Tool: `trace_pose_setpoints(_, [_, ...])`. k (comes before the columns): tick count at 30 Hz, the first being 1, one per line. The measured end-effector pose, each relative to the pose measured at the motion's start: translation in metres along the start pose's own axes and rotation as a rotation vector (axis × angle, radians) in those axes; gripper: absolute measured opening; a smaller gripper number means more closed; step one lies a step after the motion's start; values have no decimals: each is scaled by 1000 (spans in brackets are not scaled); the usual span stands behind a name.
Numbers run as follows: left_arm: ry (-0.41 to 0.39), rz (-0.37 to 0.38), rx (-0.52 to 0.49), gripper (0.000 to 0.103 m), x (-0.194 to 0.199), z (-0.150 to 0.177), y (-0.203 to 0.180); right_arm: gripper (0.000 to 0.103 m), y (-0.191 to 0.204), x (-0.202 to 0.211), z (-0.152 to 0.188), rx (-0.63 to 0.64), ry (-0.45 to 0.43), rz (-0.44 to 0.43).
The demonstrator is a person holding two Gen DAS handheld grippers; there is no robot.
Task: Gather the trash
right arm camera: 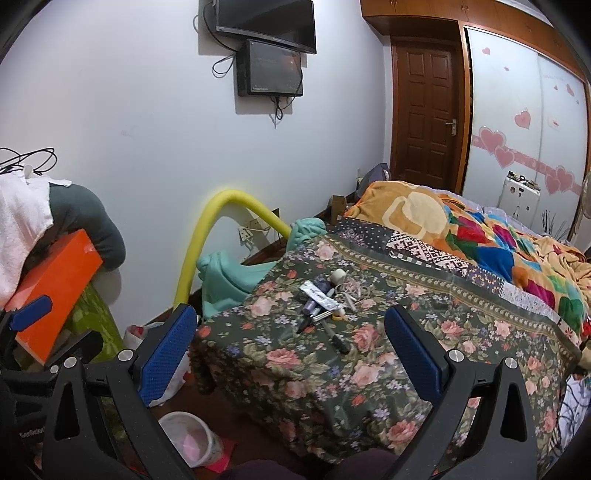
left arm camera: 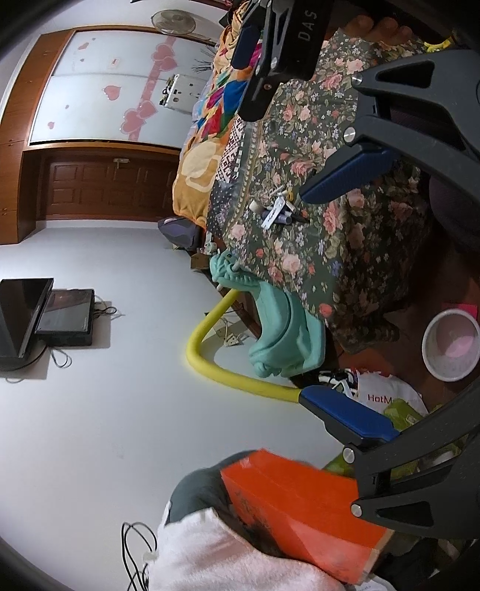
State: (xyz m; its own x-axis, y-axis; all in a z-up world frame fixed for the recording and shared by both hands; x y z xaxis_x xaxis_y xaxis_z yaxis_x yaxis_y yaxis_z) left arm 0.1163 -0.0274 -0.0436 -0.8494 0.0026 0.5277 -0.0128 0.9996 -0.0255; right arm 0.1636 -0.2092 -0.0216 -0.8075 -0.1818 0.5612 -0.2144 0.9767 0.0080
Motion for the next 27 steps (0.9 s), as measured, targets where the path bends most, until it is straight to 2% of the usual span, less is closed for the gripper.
trace_pose_setpoints(7, [42,41,13,99,-47,-13,-36,101,-41,-28,0,2,38,8])
trace_pose_setpoints(11, [84,69,9,91,-81,-16,-58,101,-72,-51,4,7,74,26])
trace_pose_setpoints(16, [169,115,28,86,-131,-12,-81,101,-101,-82,10,6,130,29])
trace_pose_setpoints(18, [200,126,36,82,-151,-8,-88,101,-111,-99,15,-4,162,11])
trace_pose_setpoints(23, [282,153,37,82,-199,4,-100,100,-122,-139,31,-17,239,-46])
trace_pose_setpoints(27, [328,144,9,82,-235,13,-108,91,-121,-177,45,-6,306,-89])
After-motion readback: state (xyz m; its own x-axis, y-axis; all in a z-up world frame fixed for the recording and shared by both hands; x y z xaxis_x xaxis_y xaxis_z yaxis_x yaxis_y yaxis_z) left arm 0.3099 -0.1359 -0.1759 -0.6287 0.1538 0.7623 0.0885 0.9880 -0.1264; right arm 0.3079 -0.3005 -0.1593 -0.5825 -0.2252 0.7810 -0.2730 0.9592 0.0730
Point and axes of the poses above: each gripper's, at about its wrist camera, not at the fingertips, and x roughly against the way its jaws point, y to its left, z to its underside, the point moved 5 cm from there along -x, roughly the way its jaws point, and after that the axes turned 4 degrees about z, right-handed, at the moved point
